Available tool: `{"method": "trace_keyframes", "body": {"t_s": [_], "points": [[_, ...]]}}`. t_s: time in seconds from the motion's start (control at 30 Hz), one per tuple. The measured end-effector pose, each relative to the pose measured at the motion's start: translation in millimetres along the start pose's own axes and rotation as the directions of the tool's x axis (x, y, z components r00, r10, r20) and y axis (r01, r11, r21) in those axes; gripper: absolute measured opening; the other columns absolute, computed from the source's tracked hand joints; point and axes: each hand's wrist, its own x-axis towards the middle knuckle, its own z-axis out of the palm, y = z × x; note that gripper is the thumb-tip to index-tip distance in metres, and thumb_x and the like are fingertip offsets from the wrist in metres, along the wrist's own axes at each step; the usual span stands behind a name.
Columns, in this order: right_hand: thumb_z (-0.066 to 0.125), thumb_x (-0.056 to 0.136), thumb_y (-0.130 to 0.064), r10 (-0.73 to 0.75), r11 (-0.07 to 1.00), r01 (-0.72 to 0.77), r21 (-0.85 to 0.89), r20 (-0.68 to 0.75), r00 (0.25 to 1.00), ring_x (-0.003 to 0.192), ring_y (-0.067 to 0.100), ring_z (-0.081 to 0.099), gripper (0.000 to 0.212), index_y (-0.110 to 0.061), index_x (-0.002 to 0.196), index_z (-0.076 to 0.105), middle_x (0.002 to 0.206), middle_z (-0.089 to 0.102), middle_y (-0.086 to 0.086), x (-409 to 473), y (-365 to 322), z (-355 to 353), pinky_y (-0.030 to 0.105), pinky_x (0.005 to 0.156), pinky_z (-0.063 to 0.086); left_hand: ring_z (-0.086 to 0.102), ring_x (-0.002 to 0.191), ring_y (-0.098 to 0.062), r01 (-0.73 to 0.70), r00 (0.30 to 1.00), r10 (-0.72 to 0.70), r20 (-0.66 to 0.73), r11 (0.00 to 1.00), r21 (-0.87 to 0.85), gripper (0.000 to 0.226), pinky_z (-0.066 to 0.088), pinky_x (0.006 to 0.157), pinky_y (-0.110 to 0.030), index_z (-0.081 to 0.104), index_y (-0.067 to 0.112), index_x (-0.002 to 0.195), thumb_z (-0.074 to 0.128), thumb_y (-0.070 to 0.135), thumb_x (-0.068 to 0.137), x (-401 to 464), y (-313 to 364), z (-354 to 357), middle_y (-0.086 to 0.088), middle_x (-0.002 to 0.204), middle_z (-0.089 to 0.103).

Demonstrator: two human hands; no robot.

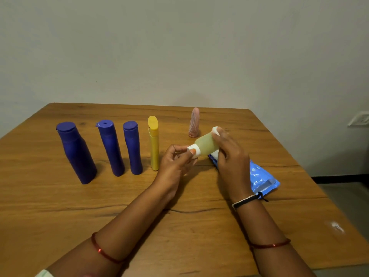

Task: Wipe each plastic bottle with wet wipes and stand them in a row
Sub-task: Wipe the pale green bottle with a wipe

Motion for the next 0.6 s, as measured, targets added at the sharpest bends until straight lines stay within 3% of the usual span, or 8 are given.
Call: {"method": "trace_keyframes", "body": {"t_s": [0.17, 0.33, 0.43, 0.5, 0.6], "points": [[0.044, 0.081, 0.002, -0.173, 0.980, 0.153, 0.129, 0.165, 0.971, 0.124, 0.008, 0.049, 0.045, -0.007, 0.120, 0.064, 0.129, 0.058, 0.001, -12.0, -20.4, 5.9, 0.019, 0.105, 0.036, 0.068, 0.096, -0.017, 0.100, 0.995, -0.100, 0.010, 0.981, -0.165, 0.006, 0.054, 0.087, -0.027, 0.056, 0.010, 0.095, 0.060, 0.010, 0.090, 1.8, 2.5, -2.1, -0.011, 0.103, 0.069], [0.051, 0.075, 0.020, -0.040, 0.999, 0.040, 0.006, 0.002, 0.999, 0.117, 0.004, 0.049, 0.051, -0.006, 0.117, 0.065, 0.125, 0.060, 0.002, -1.4, 2.6, 1.4, 0.011, 0.101, 0.036, 0.064, 0.097, -0.021, 0.170, 0.985, -0.172, 0.005, 0.964, -0.203, 0.005, 0.055, 0.082, -0.028, 0.055, 0.008, 0.088, 0.058, 0.005, 0.090, 1.9, 5.1, 0.4, -0.014, 0.104, 0.065], [0.053, 0.079, 0.018, 0.020, 0.998, -0.026, -0.063, -0.100, 0.995, 0.117, 0.010, 0.053, 0.047, -0.006, 0.118, 0.065, 0.126, 0.061, 0.007, 4.1, 15.9, -5.6, 0.022, 0.099, 0.043, 0.064, 0.097, -0.021, 0.215, 0.975, -0.221, -0.004, 0.951, -0.221, 0.004, 0.055, 0.081, -0.028, 0.056, 0.008, 0.088, 0.059, 0.004, 0.090, 0.1, 6.6, 2.6, -0.014, 0.101, 0.065], [0.053, 0.080, 0.018, 0.005, 0.998, -0.011, -0.060, -0.104, 0.995, 0.119, 0.011, 0.052, 0.047, -0.006, 0.118, 0.064, 0.127, 0.060, 0.008, 3.4, 15.2, -5.6, 0.026, 0.098, 0.044, 0.065, 0.096, -0.021, 0.239, 0.968, -0.250, -0.013, 0.939, -0.249, 0.004, 0.056, 0.079, -0.029, 0.056, 0.007, 0.088, 0.059, 0.005, 0.089, 0.7, 6.9, 2.9, -0.015, 0.100, 0.066], [0.053, 0.075, 0.021, -0.049, 0.999, 0.049, 0.013, -0.018, 0.999, 0.122, 0.007, 0.049, 0.052, -0.006, 0.118, 0.065, 0.127, 0.058, 0.002, -3.6, 2.9, 1.7, 0.019, 0.103, 0.039, 0.063, 0.106, -0.023, 0.261, 0.961, -0.278, -0.013, 0.916, -0.304, 0.010, 0.058, 0.076, -0.027, 0.059, 0.002, 0.097, 0.061, 0.006, 0.089, 2.3, 6.7, 0.6, -0.018, 0.108, 0.065]]}}
